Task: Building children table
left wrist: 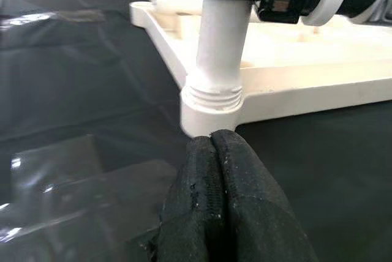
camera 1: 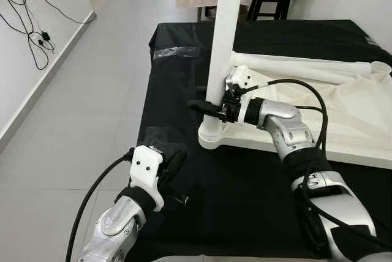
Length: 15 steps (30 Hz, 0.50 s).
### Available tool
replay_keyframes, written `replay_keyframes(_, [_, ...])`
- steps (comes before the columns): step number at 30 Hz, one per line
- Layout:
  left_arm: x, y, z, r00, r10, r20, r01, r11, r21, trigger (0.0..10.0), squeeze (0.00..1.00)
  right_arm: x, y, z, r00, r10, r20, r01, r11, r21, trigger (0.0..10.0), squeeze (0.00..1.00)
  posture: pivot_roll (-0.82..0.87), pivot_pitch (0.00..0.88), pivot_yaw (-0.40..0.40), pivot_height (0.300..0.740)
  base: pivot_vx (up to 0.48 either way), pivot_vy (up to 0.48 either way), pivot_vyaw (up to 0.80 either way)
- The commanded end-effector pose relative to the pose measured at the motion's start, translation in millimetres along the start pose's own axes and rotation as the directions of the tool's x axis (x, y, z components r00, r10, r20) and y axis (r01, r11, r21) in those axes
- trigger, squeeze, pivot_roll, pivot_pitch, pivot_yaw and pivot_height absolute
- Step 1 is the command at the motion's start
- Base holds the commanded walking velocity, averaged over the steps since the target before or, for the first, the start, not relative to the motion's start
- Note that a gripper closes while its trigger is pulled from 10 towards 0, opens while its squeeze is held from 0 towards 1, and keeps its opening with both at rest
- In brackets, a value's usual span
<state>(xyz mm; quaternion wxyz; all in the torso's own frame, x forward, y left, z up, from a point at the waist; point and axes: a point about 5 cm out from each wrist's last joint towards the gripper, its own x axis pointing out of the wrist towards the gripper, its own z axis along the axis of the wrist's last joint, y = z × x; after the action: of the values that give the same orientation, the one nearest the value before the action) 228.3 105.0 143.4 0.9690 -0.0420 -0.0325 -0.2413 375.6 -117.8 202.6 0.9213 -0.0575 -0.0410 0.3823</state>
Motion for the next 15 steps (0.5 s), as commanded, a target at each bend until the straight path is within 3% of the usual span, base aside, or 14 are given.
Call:
replay_keyframes(1, [-1.3, 5.9, -3, 1.000, 0.031, -0.007, -0.031, 1.000, 0.000, 10.0, 0.00, -21.4, -1.9, -34, 0.920, -0.377, -0.110, 0.381, 0.925, 0.017, 0.0, 0.00, 0.00, 0.151, 0.000, 0.740, 0.000, 0.000, 0.00])
replay_keyframes(2, [-1.3, 5.9, -3, 1.000, 0.031, -0.007, -0.031, 1.000, 0.000, 10.0, 0.00, -21.4, -1.9, -34, 0.920, -0.377, -0.110, 0.381, 0.925, 0.017, 0.0, 0.00, 0.00, 0.151, 0.000, 0.740, 0.000, 0.000, 0.00])
replay_keyframes(4, [2.8, 7.7, -3, 1.000, 0.026, -0.006, -0.027, 1.000, -0.006, 10.0, 0.00, -33.9, 29.3, -53, 0.854, -0.503, -0.134, 0.512, 0.859, 0.033, 0.0, 0.00, 0.00, 0.154, 0.012, 0.740, 0.000, 0.000, 0.00])
replay_keyframes(5, [2.8, 7.7, -3, 1.000, 0.026, -0.006, -0.027, 1.000, -0.006, 10.0, 0.00, -33.9, 29.3, -53, 0.854, -0.503, -0.134, 0.512, 0.859, 0.033, 0.0, 0.00, 0.00, 0.154, 0.012, 0.740, 0.000, 0.000, 0.00])
replay_keyframes(6, [4.1, 8.6, -3, 1.000, 0.024, -0.006, -0.024, 1.000, -0.007, 10.0, 0.00, -32.7, 42.1, -59, 0.861, -0.487, -0.149, 0.498, 0.866, 0.050, 0.0, 0.00, -0.01, 0.143, 0.024, 0.740, 0.000, 0.000, 0.00])
replay_keyframes(11, [5.4, 9.4, -4, 1.000, 0.019, -0.008, -0.019, 1.000, -0.009, 10.0, 0.00, -20.5, 48.7, -56, 0.897, -0.419, -0.138, 0.428, 0.903, 0.042, 0.0, 0.00, 0.00, 0.143, 0.012, 0.740, 0.000, 0.000, 0.00])
replay_keyframes(12, [5.8, 9.6, -4, 1.000, 0.015, -0.007, -0.015, 1.000, -0.010, 10.0, 0.00, -14.4, 48.7, -51, 0.903, -0.411, -0.124, 0.418, 0.908, 0.030, 3.9, 0.00, 0.00, 0.142, 0.011, 0.740, 0.000, 0.000, 0.00])
replay_keyframes(13, [5.9, 9.7, -4, 1.000, 0.015, -0.006, -0.015, 1.000, -0.012, 10.0, 0.00, -10.1, 47.0, -46, 0.901, -0.420, -0.112, 0.425, 0.905, 0.021, 10.0, 0.00, -0.01, 0.144, 0.010, 0.740, 0.000, 0.000, 0.00])
replay_keyframes(14, [6.0, 10.2, -4, 1.000, 0.021, -0.003, -0.021, 1.000, -0.014, 10.0, 0.00, -5.8, 47.7, -40, 0.916, -0.392, -0.081, 0.396, 0.918, 0.035, 10.0, 0.00, 0.00, 0.147, 0.009, 0.740, 0.000, 0.000, 0.00])
replay_keyframes(15, [6.0, 10.8, -4, 1.000, 0.028, -0.001, -0.028, 0.999, -0.015, 10.0, 0.00, -3.5, 48.4, -34, 0.923, -0.380, -0.056, 0.383, 0.923, 0.039, 10.0, 0.12, 0.00, 0.147, 0.009, 0.740, 0.000, 0.000, 0.00])
